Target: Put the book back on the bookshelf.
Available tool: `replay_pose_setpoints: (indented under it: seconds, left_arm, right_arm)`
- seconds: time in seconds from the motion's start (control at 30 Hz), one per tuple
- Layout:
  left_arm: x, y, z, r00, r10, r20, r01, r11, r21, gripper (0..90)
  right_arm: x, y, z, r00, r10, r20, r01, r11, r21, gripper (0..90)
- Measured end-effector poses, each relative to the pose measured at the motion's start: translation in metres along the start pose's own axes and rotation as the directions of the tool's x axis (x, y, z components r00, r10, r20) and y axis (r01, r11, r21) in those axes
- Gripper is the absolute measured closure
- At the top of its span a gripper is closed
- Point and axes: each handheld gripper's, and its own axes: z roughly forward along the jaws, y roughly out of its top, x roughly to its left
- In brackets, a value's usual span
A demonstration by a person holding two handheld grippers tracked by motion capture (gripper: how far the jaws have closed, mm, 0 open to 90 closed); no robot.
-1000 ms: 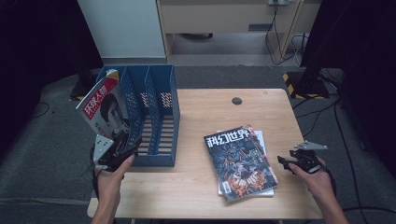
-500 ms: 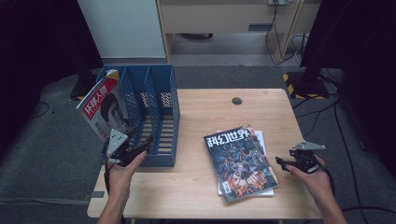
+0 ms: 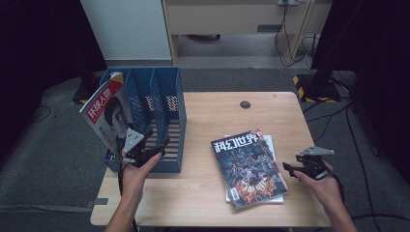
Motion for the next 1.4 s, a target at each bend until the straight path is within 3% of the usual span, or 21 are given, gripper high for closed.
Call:
replay_pose_setpoints:
  seconds: [0.4, 0.7, 0.9, 1.03, 1.4]
  left_arm:
    - [-0.014, 0.001, 0.017, 0.9993, -0.011, 0.036, 0.011, 0.9999, 0.007, 23.0]
    - [-0.025, 0.003, 0.031, 0.9955, -0.02, 0.092, 0.018, 0.9997, 0.018, 22.5]
    - [-0.032, 0.002, 0.037, 0.9952, -0.02, 0.096, 0.018, 0.9995, 0.025, 21.7]
    - [-0.043, 0.002, 0.043, 0.9942, 0.011, 0.107, -0.014, 0.9994, 0.031, 21.7]
    - [-0.064, 0.002, 0.057, 0.9881, 0.027, 0.151, -0.035, 0.9982, 0.049, 20.1]
  right_arm:
    - [0.001, -0.001, 0.003, 0.9999, 0.008, 0.011, -0.008, 1.0, 0.017, 25.3]
    - [0.0, 0.0, 0.001, 0.9997, 0.018, 0.015, -0.018, 1.0, 0.006, 24.6]
    - [0.0, 0.0, 0.001, 0.9998, 0.018, 0.011, -0.019, 1.0, 0.013, 23.8]
    - [0.0, 0.0, 0.001, 0.9998, 0.011, 0.015, -0.011, 1.0, 0.006, 27.3]
    - [0.0, 0.001, -0.001, 0.9999, 0.002, 0.011, -0.002, 1.0, -0.007, 29.5]
